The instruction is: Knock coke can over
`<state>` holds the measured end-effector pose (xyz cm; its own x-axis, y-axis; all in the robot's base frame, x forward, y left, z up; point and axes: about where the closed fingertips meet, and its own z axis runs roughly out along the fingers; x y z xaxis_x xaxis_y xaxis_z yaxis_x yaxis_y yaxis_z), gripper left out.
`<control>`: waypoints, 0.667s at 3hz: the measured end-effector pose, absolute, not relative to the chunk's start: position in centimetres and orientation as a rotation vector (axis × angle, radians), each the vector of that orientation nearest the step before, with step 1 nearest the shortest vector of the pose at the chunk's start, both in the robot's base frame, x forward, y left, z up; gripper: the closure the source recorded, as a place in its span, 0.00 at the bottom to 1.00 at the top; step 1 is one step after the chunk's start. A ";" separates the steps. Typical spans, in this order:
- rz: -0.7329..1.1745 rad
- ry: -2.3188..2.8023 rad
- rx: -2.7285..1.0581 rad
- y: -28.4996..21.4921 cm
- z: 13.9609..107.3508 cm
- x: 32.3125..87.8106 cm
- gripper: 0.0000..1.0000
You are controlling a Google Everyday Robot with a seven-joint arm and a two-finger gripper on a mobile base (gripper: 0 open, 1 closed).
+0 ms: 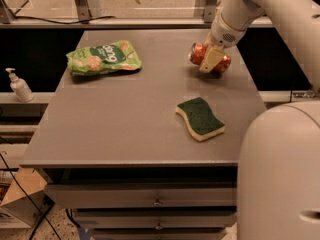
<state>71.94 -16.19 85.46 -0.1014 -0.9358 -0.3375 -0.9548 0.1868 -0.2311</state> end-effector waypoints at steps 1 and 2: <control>0.300 2.010 -1.809 -14.4 85.2 69.6 0.00; 0.280 2.014 -1.807 -14.4 84.9 70.1 0.00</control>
Offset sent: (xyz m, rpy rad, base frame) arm -0.0175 0.0112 -0.0037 0.0883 0.0747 0.0601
